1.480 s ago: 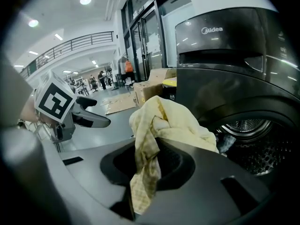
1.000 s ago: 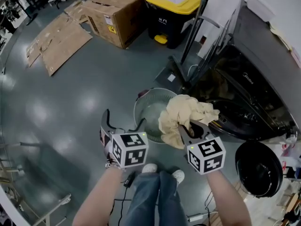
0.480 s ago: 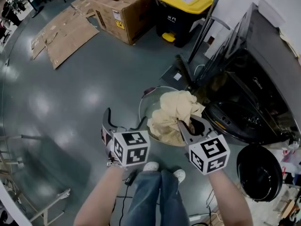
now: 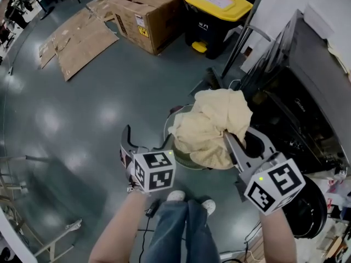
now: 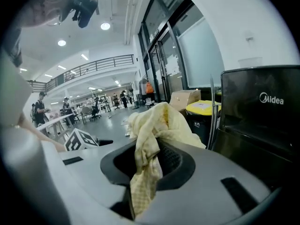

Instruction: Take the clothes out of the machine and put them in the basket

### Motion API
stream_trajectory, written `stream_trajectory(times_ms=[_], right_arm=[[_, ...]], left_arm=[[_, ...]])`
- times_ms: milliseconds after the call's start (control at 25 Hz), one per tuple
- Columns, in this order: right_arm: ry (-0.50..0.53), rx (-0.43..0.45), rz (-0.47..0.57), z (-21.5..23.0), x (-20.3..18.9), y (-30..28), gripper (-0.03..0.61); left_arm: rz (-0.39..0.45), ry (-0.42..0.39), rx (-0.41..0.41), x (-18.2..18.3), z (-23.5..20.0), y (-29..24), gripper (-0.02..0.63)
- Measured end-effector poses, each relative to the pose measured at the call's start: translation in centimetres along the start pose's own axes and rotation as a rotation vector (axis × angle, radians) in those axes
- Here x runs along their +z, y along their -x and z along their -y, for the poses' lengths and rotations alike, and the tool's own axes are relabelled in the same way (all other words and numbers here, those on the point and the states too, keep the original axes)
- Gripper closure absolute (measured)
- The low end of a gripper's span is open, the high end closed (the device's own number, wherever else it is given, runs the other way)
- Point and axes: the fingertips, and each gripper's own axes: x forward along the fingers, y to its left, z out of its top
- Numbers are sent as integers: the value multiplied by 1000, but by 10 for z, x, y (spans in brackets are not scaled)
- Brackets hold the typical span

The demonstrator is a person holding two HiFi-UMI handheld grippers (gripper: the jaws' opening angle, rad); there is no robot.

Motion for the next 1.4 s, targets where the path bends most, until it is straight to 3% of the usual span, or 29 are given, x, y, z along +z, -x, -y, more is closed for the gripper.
stream_trajectory(times_ms=[200,480,760,880,1120,1160,1240,1280,1400], right_arm=[[-9,-3,-76,-1,-23,-11,509],[-62,20,-269,-3,-120,-45,509],[-27,-23,-501,8,-219,-83,506],[-41,-53,-525,16,-228,-96,505],[-83,-113,-450,38,-210,-112,494],[-93,-122,-457,42,-212,-115,458],[-118,-122,-472,44,-217,-120,259],[-127,-115,-482,43,-221,-122,230],[-127,-98,-519,39,-231,-122,227]], left_arm=[[-1,4,-1,0,-1,-6,48],[-32,-1,-12,-16,-1,-18,48],[-51,-2,-12,-26,-7,-25,48],[-50,-2,-13,-25,-8,-26,48],[-46,4,-20,-22,-9,-28,48],[-47,10,-26,-23,-7,-28,48],[-50,18,-35,-24,-4,-29,49],[-52,18,-37,-25,-3,-29,49],[-59,10,-44,-28,3,-31,49]])
